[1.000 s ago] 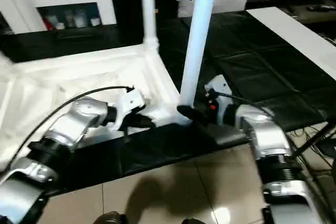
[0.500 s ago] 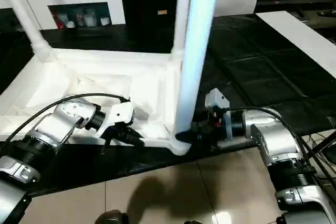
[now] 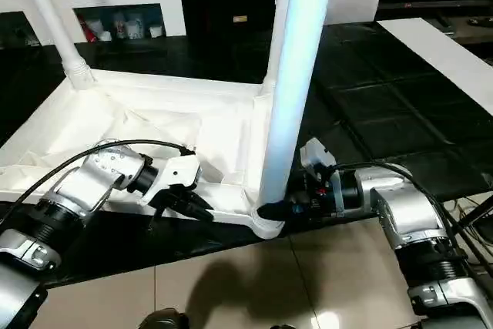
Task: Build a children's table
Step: Rotate leg to tighten
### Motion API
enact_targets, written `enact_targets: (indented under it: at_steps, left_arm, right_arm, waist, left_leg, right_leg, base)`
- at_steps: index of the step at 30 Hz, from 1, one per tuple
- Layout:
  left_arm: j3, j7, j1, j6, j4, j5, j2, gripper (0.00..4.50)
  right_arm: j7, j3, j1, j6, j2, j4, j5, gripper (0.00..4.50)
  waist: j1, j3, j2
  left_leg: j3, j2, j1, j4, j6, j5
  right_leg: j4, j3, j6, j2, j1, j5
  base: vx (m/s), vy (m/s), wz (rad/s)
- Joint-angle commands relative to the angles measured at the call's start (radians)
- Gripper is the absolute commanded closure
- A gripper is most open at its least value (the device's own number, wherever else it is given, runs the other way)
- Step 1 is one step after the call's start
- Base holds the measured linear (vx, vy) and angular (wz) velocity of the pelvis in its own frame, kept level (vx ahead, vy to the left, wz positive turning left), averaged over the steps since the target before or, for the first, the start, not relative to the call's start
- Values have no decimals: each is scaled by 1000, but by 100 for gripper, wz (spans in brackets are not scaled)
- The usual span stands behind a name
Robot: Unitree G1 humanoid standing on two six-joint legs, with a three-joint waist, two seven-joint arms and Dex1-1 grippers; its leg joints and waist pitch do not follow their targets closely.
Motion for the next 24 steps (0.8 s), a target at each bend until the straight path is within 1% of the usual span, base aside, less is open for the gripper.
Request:
enact_targets:
  at_steps: [1, 2, 3, 4, 5, 6, 7, 8, 9, 10, 11, 12, 13, 14, 15, 16, 17, 18, 19, 20, 21, 22, 23, 24]
  left_arm:
    - [9, 15, -5, 27, -38, -28, -34, 450]
    - [13, 33, -5, 47, -39, -25, -40, 450]
    - [27, 79, -9, 86, -33, -22, -58, 450]
    - [33, 97, -10, 103, -32, -22, -65, 450]
    - [49, 143, -13, 140, -31, -23, -84, 450]
    - [65, 185, -15, 174, -31, -25, -103, 450]
    - [79, 227, -17, 209, -33, -25, -123, 450]
    - [98, 293, -23, 250, -26, -20, -150, 450]
    - [98, 294, -23, 250, -26, -20, -151, 450]
    - [110, 337, -28, 277, -21, -17, -168, 450]
    - [121, 380, -33, 302, -15, -13, -187, 450]
    - [123, 386, -34, 304, -13, -12, -189, 450]
    - [139, 438, -41, 326, -2, -8, -212, 450]
    - [178, 550, -58, 365, 19, -6, -264, 450]
    - [189, 582, -63, 372, 27, -8, -282, 450]
    - [206, 628, -71, 382, 38, -10, -308, 450]
    - [210, 642, -73, 383, 41, -11, -316, 450]
    - [210, 656, -73, 386, 32, -6, -328, 450]
    - [203, 650, -72, 380, 27, -3, -328, 450]
    - [199, 649, -70, 380, 20, 0, -329, 450]
    - [191, 642, -69, 374, 15, 4, -325, 450]
    - [179, 632, -65, 365, 9, 11, -316, 450]
    - [163, 603, -57, 338, 2, 15, -301, 450]
    - [163, 603, -57, 338, 2, 15, -301, 450]
  right_arm:
    - [-58, -12, 3, 48, 27, -23, 23, 240]
    - [-83, -16, 3, 57, 35, -26, 18, 240]
    - [-165, -29, -7, 54, 66, -15, -1, 240]
    - [-198, -35, -12, 51, 79, -10, -8, 241]
    - [-277, -51, -26, 54, 110, 10, -24, 241]
    - [-348, -65, -41, 52, 137, 34, -40, 241]
    - [-422, -82, -57, 54, 166, 56, -52, 243]
    - [-496, -95, -75, 70, 196, 77, -62, 245]
    - [-498, -96, -75, 70, 197, 78, -63, 245]
    - [-544, -104, -86, 81, 216, 90, -69, 246]
    - [-607, -115, -100, 96, 240, 106, -80, 246]
    - [-615, -117, -102, 98, 243, 108, -81, 246]
    - [-677, -131, -117, 116, 270, 129, -86, 246]
    - [-801, -150, -144, 115, 325, 172, -106, 246]
    - [-831, -152, -153, 91, 338, 192, -114, 246]
    - [-875, -154, -166, 50, 357, 223, -128, 246]
    - [-885, -158, -170, 34, 364, 236, -128, 213]
    - [-888, -176, -175, 26, 380, 247, -117, 193]
    - [-870, -178, -171, 16, 382, 240, -110, 180]
    - [-862, -179, -169, 9, 385, 235, -108, 180]
    - [-850, -176, -164, 11, 383, 227, -107, 169]
    - [-827, -171, -155, 17, 372, 214, -106, 156]
    - [-796, -167, -142, 14, 353, 201, -105, 145]
    - [-796, -167, -142, 14, 353, 201, -105, 138]
  waist:
    - [-7, -80, -17]
    - [-8, -78, -15]
    - [-10, -76, -15]
    - [-13, -75, -14]
    - [-16, -74, -13]
    - [-26, -72, -16]
    - [-37, -71, -21]
    - [-44, -71, -20]
    - [-55, -70, -18]
    - [-59, -71, -19]
    - [-66, -73, -20]
    - [-68, -74, -19]
    - [-75, -76, -21]
    - [-76, -78, -20]
    - [-82, -78, -22]
    - [-81, -79, -21]
    - [-79, -81, -21]
    - [-77, -83, -23]
    - [-75, -86, -21]
    - [-75, -88, -22]
    - [-73, -92, -21]
    - [-72, -91, -20]
    - [-71, -91, -20]
    - [-69, -89, -17]
  left_leg:
    - [-1, 26, 14, -66, 46, -192]
    - [-1, 25, 14, -67, 41, -204]
    - [-2, 24, 17, -67, 34, -225]
    - [-2, 25, 17, -68, 28, -234]
    - [-5, 22, 19, -69, 16, -248]
    - [-6, 18, 16, -70, 1, -259]
    - [-8, 14, 15, -71, -4, -268]
    - [-9, 14, 14, -71, -6, -267]
    - [-9, 13, 14, -70, -8, -272]
    - [-10, 11, 15, -69, -5, -275]
    - [-10, 11, 12, -69, -1, -260]
    - [-9, 10, 11, -69, 3, -253]
    - [-6, 8, 13, -66, 14, -236]
    - [-5, 9, 14, -64, 14, -226]
    - [-4, 7, 10, -63, 17, -212]
    - [-1, 6, 15, -61, 18, -208]
    - [-2, 6, 14, -61, 20, -201]
    - [-2, 8, 10, -61, 33, -186]
    - [-1, 9, 10, -60, 46, -169]
    - [0, 9, 9, -59, 52, -155]
    - [0, 11, 7, -57, 67, -121]
    - [0, 11, 5, -55, 81, -100]
    - [1, 11, 5, -55, 87, -98]
    - [2, 11, 5, -54, 96, -102]
  right_leg:
    - [-72, 47, -186, -59, 57, -317]
    - [-75, 46, -180, -58, 56, -340]
    - [-80, 46, -166, -60, 55, -386]
    - [-80, 47, -163, -60, 52, -400]
    - [-85, 45, -151, -61, 52, -435]
    - [-87, 41, -138, -61, 54, -472]
    - [-95, 36, -114, -61, 57, -514]
    - [-94, 37, -110, -61, 56, -520]
    - [-97, 35, -107, -59, 54, -529]
    - [-100, 33, -104, -58, 55, -534]
    - [-97, 35, -106, -57, 57, -509]
    - [-96, 36, -111, -56, 57, -494]
    - [-95, 37, -125, -54, 54, -457]
    - [-92, 39, -130, -53, 55, -440]
    - [-90, 38, -142, -52, 55, -416]
    - [-92, 39, -147, -53, 52, -410]
    - [-89, 38, -148, -53, 56, -400]
    - [-85, 41, -153, -53, 59, -363]
    - [-80, 42, -165, -51, 60, -312]
    - [-76, 43, -174, -50, 62, -276]
    - [-67, 44, -193, -50, 64, -210]
    - [-62, 44, -209, -48, 65, -167]
    - [-62, 44, -215, -48, 64, -156]
    - [-62, 45, -220, -48, 65, -146]
  base:
    - [0, 0, 0]
    - [0, 0, 0]
    - [0, 0, 0]
    - [0, 0, 0]
    - [0, 0, 0]
    - [0, 0, 0]
    - [0, 0, 0]
    - [0, 0, 0]
    - [0, 0, 0]
    - [0, 0, 0]
    - [0, 0, 0]
    - [0, 0, 0]
    - [0, 0, 0]
    - [0, 0, 0]
    - [0, 0, 0]
    - [0, 0, 0]
    - [0, 0, 0]
    - [0, 0, 0]
    - [0, 0, 0]
    - [0, 0, 0]
    - [0, 0, 0]
    - [0, 0, 0]
    - [0, 0, 0]
    - [0, 0, 0]
